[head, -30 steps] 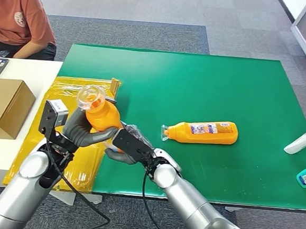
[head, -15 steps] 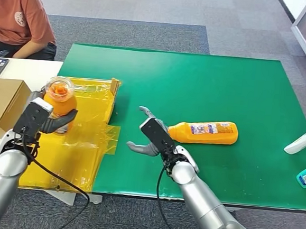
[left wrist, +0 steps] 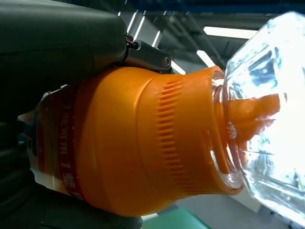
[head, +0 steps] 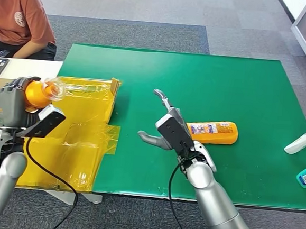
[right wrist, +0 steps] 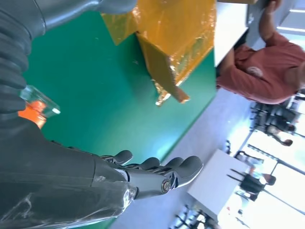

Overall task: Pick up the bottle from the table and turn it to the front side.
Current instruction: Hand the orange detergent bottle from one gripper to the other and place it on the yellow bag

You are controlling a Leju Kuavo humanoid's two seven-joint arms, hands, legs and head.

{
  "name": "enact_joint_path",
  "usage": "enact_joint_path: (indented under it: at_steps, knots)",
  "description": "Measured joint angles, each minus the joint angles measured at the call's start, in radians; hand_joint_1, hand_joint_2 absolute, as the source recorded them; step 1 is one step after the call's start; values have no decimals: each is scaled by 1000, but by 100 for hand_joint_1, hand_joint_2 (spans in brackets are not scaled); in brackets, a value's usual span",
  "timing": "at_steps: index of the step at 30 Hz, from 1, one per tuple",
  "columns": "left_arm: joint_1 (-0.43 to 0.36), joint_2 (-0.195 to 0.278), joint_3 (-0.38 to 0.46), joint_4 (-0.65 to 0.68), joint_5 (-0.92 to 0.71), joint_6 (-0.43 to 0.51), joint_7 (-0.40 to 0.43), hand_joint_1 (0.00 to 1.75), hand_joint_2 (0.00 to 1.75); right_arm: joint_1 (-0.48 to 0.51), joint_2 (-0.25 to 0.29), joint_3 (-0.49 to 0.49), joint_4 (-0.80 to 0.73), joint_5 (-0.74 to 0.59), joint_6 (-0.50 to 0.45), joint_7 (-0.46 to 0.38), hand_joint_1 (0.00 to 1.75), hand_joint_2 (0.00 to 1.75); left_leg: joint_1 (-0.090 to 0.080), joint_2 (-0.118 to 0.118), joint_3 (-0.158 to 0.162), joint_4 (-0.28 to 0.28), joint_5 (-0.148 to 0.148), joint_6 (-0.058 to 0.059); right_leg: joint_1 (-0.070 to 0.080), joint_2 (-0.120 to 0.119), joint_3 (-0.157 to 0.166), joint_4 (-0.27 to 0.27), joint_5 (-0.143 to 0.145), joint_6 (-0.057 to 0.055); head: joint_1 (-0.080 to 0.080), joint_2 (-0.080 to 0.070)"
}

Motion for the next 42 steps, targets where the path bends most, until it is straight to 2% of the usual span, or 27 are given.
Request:
enact_joint_path:
  at_steps: [3, 6, 9, 13, 18, 33, 35, 36, 38, 40, 42]
  knots:
    - [-31, -28, -13, 89, -203, 30, 10, 164, 175, 1, 0, 15, -41, 16, -4, -13, 0, 175, 0, 0, 0, 0, 0, 0, 0, 0, 0, 0, 1, 1, 0, 0]
    - [-81, -61, -49, 199, -385, 34, 54, 164, 175, 0, 3, 37, -70, 24, -5, -28, 0, 175, 0, 0, 0, 1, 1, 0, 0, 0, 0, 0, 1, 1, 0, 0]
    - [-123, -89, -83, 283, -461, 28, 88, 166, 175, 0, 5, 55, -92, 26, -4, -32, 0, 175, 0, 0, 0, 1, 1, 1, 0, 0, 0, 0, 1, 1, 0, 0]
    - [-160, -114, -112, 353, -488, 10, 101, 156, 175, 2, 5, 68, -113, 27, -4, -37, 0, 175, 0, 0, 0, 1, 0, 1, 0, 0, 0, 0, 1, 1, 0, 0]
    - [-182, -133, -128, 430, -491, 7, 99, 152, 175, 16, 5, 81, -143, 36, -1, -40, 0, 175, 0, 0, 0, 1, 0, 0, 0, 0, 0, 0, 1, 1, 0, 0]
    - [-185, -217, -153, 580, -454, 8, 65, 168, 175, 18, 14, 133, -152, 54, 15, -39, 0, 175, 0, 0, -1, 1, 0, 1, 0, 0, 0, 0, 1, 1, 0, 0]
    - [-184, -234, -159, 598, -445, 9, 59, 165, 175, 18, 15, 140, -152, 55, 16, -39, 0, 175, 0, 0, -1, 1, 0, 1, 0, 0, 0, 0, 1, 1, 0, 0]
    - [-183, -243, -161, 608, -439, 10, 54, 157, 175, 18, 16, 144, -152, 56, 16, -39, 0, 175, 0, 0, -1, 1, 0, 1, 0, 0, 0, 0, 1, 1, 0, 0]
    - [-183, -258, -167, 625, -428, 15, 46, 99, 175, 17, 18, 151, -152, 57, 17, -39, 0, 175, 0, 0, -1, 1, 0, 1, 0, 0, 0, 0, 1, 1, 0, 0]
    - [-182, -268, -170, 636, -417, 19, 40, 28, 175, 17, 19, 155, -152, 57, 17, -39, 0, 175, 0, 0, -1, 1, 0, 1, 0, 0, 0, 0, 1, 1, 0, 0]
    - [-181, -277, -172, 645, -407, 21, 34, 3, 175, 18, 20, 160, -152, 57, 17, -39, 0, 175, 0, 0, -1, 1, 0, 1, 0, 0, 0, 0, 1, 1, 0, 0]
